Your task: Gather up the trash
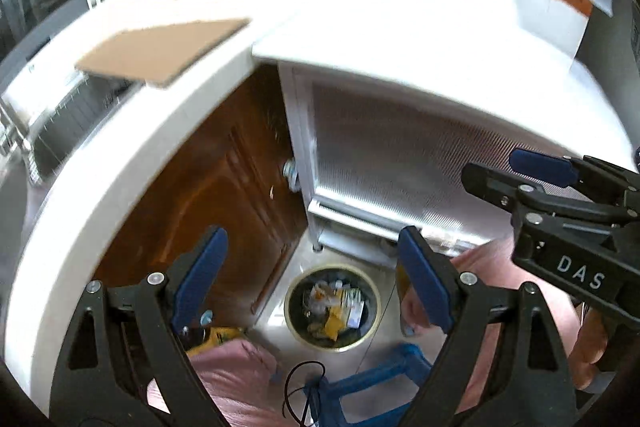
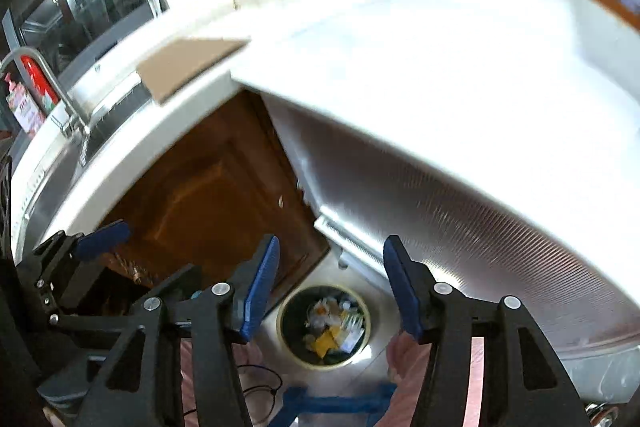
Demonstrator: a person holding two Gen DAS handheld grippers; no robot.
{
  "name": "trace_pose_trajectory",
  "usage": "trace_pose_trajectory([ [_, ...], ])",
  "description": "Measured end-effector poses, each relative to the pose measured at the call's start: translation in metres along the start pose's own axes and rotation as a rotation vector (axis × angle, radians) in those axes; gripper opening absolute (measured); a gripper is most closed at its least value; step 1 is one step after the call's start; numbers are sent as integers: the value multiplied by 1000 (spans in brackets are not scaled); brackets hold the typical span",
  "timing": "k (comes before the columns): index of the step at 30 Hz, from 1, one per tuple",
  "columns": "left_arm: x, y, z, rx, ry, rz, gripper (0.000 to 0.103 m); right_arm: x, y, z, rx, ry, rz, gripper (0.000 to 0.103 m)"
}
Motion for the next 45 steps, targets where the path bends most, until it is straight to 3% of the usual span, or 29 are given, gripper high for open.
trace_pose_trajectory([
  [3,-21,-13,-7,6,-5,-45,86,-32,-16,0,15,39,-62,71],
  [9,-61,-40,-13,13,-21,-133,86,-94,-38,-1,42,90,-195,80],
  [13,-79,-51,-15,11,-41,-175,86,-129,-47,-2,69,106,-262,82],
  [18,-87,-53,-16,2,-44,-169,86,-154,-54,-4,56,129,-277,83],
  [45,-109,-53,3,-88,-72,-205,86,-148,-50,-5,84,147,-292,83],
])
Point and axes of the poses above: each gripper's, at about its wrist camera, not at the fingertips, and x roughly the way its jaws point, z to its left, y to its underside, the point moved 4 cm from there along x, roughly the way its jaws point, and after that the axes turned 5 degrees about y, right-handed, at the moved point
